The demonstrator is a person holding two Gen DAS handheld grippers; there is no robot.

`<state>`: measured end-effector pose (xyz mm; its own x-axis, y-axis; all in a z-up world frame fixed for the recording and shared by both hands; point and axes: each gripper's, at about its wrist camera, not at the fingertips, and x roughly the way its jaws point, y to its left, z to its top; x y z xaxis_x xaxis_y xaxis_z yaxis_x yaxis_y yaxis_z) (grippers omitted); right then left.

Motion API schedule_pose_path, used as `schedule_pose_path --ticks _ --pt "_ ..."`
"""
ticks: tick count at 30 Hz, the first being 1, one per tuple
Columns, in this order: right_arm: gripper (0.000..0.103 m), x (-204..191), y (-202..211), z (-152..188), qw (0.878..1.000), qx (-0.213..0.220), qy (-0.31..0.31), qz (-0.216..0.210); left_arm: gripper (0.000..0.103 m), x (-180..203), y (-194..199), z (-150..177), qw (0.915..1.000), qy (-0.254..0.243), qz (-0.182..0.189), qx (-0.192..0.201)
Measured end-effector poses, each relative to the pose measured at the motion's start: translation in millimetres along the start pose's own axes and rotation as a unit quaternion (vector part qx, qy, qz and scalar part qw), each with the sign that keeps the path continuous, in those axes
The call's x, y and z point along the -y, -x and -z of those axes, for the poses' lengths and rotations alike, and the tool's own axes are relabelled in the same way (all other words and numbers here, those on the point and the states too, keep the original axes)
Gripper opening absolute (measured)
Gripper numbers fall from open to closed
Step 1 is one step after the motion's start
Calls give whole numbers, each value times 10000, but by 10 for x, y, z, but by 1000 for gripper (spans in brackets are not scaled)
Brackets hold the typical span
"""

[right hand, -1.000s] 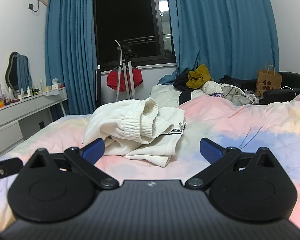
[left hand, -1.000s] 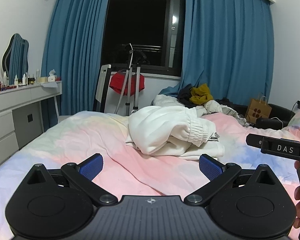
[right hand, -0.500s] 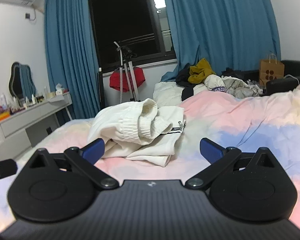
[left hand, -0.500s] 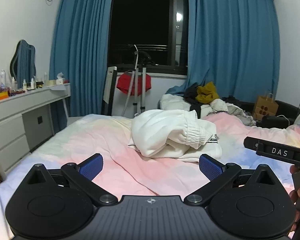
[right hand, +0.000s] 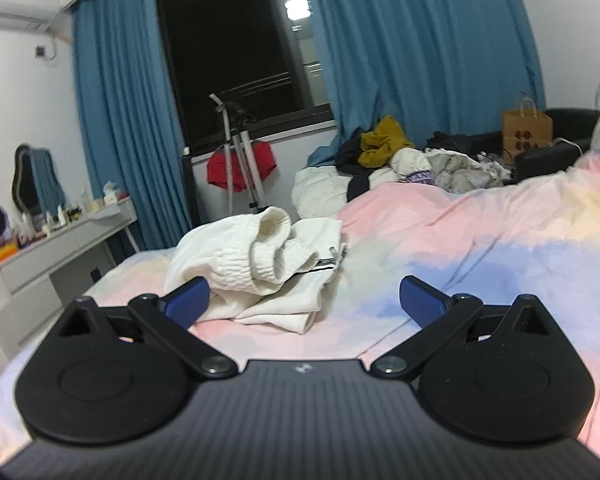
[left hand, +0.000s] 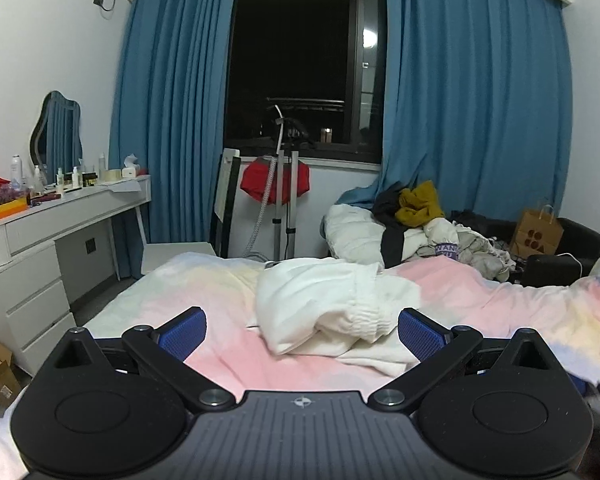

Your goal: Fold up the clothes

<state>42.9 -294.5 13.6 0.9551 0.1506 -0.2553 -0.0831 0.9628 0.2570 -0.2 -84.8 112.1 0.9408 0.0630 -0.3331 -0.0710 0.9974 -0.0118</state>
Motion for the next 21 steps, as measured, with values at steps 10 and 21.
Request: schedule_pose_path --ticks 10,21 --pt "103 76 -105 59 9997 -136 -60 218 103 558 -1217 -299 9968 -584 363 -407" --pt "103 267 -674 168 9978 -113 -406 514 102 1533 -3343 176 9695 -2371 221 -580"
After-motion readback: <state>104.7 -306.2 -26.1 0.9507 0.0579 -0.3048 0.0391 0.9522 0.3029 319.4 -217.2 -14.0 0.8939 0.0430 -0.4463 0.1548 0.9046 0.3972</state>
